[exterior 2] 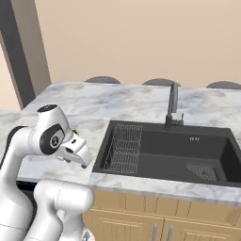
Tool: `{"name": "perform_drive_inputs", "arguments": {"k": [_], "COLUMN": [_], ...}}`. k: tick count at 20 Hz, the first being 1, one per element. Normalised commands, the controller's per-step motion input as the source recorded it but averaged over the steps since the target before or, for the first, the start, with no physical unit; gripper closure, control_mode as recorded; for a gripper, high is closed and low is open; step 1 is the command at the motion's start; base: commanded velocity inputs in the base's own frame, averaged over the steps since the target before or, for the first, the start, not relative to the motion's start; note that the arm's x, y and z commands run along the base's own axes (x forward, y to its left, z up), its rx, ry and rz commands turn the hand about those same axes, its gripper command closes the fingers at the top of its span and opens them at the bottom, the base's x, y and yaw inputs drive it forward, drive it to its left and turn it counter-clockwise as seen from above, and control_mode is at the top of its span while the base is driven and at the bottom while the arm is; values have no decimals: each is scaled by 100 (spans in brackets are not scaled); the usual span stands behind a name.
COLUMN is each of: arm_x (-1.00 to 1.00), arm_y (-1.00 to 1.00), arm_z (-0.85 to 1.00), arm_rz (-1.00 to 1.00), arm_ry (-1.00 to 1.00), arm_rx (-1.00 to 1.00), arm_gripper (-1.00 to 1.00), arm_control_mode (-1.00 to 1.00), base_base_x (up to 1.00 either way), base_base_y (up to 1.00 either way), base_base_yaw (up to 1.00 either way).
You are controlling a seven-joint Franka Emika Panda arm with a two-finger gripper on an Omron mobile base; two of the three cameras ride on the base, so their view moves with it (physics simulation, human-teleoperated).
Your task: Gather the eggs and milk located in the vicinity of the sink area and place them right next to the bowl.
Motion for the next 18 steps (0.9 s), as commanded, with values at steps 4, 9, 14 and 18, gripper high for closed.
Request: {"name": "perform_drive_inputs", "arguments": {"k": [4,9,14,18], "arm_x": [0,0,0,0], "arm_y": [0,0,0,0], "arm_z": [0,0,0,0], "arm_rz": [0,0,0,0], "arm_ry": [0,0,0,0], "arm_rx": [0,0,0,0], "arm_gripper": [-100,-100,-100,-100], "arm_control_mode": [100,100,100,100], "base_base_x": [0,0,0,0], "base_base_y": [-100,-100,-100,-100], "base_base_yaw": [13,10,5,4]}}
